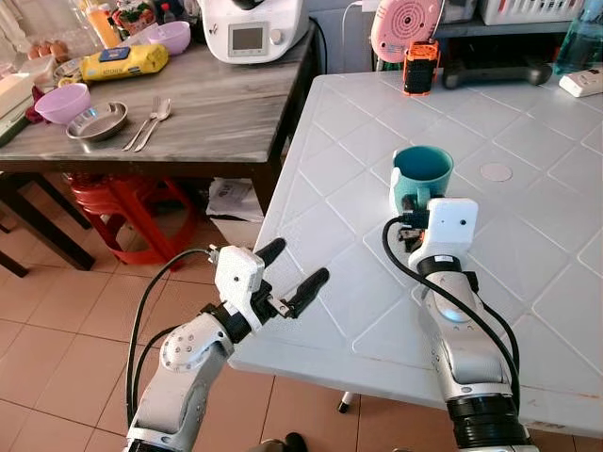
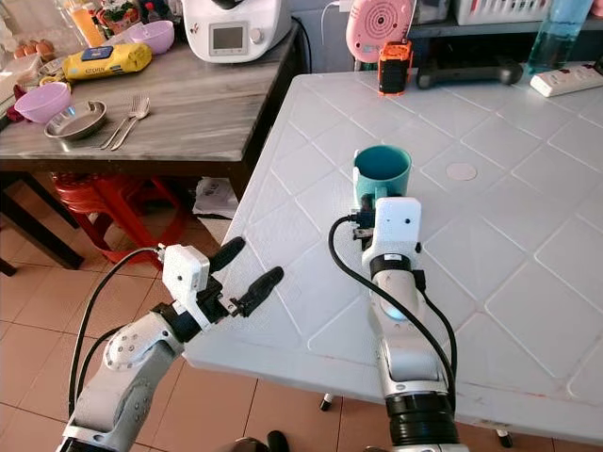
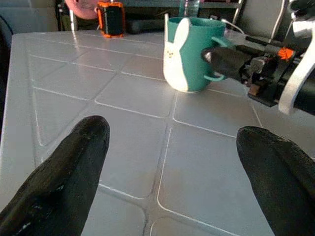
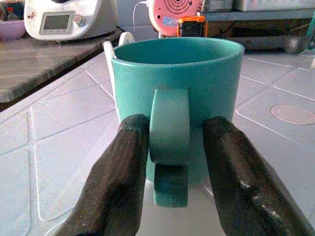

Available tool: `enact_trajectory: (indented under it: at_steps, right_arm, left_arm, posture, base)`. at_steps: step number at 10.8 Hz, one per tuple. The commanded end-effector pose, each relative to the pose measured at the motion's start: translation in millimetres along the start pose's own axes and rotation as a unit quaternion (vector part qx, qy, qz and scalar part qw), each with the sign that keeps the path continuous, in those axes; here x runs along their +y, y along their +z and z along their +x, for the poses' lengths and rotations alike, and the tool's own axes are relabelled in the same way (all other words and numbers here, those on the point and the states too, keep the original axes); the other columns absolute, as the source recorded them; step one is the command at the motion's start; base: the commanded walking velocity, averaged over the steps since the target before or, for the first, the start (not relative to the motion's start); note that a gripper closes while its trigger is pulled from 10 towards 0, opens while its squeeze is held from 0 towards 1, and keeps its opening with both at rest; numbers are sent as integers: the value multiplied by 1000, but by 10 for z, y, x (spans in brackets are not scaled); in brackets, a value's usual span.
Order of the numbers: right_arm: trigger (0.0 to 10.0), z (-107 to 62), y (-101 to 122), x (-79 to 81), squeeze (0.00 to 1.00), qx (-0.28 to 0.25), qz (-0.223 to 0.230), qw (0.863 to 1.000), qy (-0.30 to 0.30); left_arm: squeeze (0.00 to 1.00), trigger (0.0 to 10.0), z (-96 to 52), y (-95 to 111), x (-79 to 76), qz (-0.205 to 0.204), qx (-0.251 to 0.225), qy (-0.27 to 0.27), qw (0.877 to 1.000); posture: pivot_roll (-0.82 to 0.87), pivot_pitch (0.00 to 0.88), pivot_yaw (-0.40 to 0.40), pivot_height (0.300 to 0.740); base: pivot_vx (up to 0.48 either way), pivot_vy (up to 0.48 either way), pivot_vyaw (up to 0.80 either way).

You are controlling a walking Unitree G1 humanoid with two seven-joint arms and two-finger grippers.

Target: Setting the table

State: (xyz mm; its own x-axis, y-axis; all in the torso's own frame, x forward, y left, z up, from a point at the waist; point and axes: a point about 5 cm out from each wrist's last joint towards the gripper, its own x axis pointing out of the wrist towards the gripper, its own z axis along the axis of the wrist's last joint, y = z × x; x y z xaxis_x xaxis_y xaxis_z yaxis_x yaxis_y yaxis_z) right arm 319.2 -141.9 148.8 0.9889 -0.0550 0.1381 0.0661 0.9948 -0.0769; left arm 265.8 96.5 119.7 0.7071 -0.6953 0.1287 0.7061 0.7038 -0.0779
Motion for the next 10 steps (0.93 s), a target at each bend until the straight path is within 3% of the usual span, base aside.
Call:
enact_trajectory:
  at_steps: [1, 8, 10]
  right_arm:
    - [0, 15, 13, 74, 0, 2, 3, 1000, 14]
    - [0, 24, 6, 78, 0, 0, 1, 1000, 17]
    - [118, 15, 94, 66, 0, -25, 15, 999, 19]
  left_arm:
    - [0, 10000, -31, 10, 18, 0, 4, -3, 1000]
    - [0, 10000, -16, 23, 27, -6, 0, -8, 1000]
    - [0, 10000, 14, 2, 162, 19, 8, 54, 998]
  posture:
    - [-97, 121, 164, 740]
    - [-95, 108, 162, 740]
    - [-90, 105, 164, 740]
  base:
    - [0, 0, 0]
    - [0, 0, 0]
    - [0, 0, 0]
